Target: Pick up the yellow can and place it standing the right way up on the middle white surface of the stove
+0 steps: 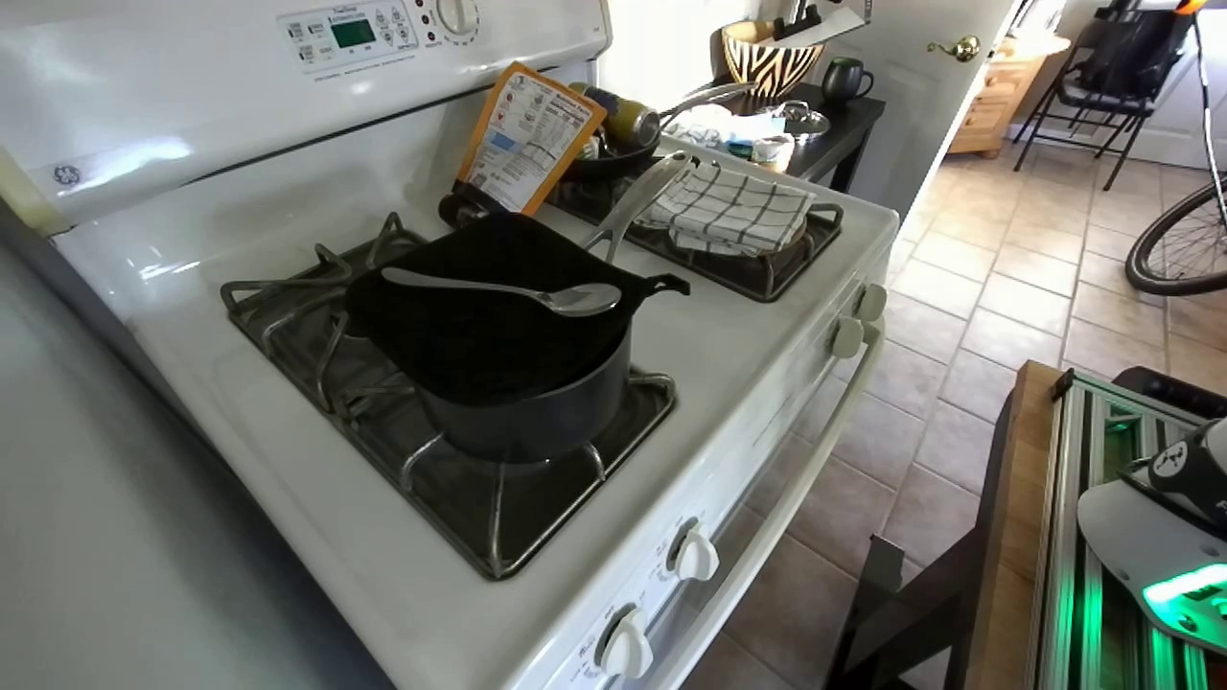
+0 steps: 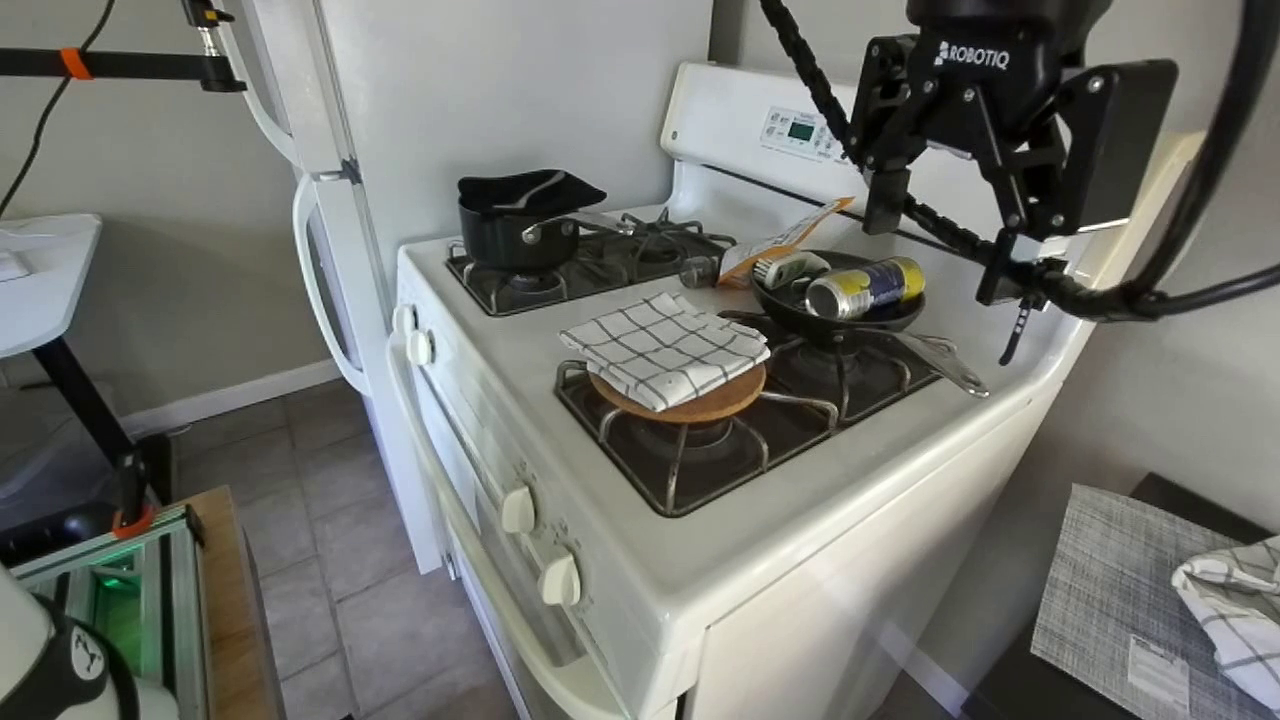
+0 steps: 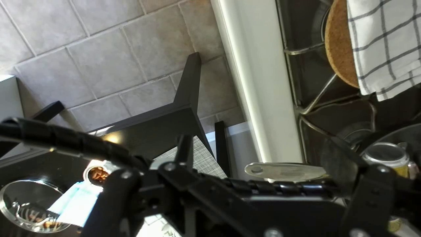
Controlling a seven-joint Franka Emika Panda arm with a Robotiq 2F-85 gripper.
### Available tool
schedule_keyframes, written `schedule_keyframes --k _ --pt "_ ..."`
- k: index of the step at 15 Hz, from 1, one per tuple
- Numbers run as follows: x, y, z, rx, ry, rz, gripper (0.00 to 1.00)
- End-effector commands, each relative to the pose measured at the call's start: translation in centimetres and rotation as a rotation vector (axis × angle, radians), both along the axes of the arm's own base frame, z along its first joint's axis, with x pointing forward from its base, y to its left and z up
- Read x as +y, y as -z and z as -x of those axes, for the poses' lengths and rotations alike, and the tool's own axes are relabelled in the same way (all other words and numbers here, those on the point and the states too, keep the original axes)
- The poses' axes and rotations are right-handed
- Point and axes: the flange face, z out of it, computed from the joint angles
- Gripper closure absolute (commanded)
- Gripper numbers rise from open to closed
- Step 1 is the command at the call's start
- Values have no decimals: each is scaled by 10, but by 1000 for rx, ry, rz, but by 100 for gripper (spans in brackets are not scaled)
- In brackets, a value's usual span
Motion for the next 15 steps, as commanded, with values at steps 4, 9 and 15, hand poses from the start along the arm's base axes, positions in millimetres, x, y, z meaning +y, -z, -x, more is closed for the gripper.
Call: schedule_keyframes --k 4,9,15 --pt "0 0 0 1 -2 0 0" --pt "8 -37 -33 -79 58 -18 0" --pt "43 -103 -103 -236 -34 -11 0"
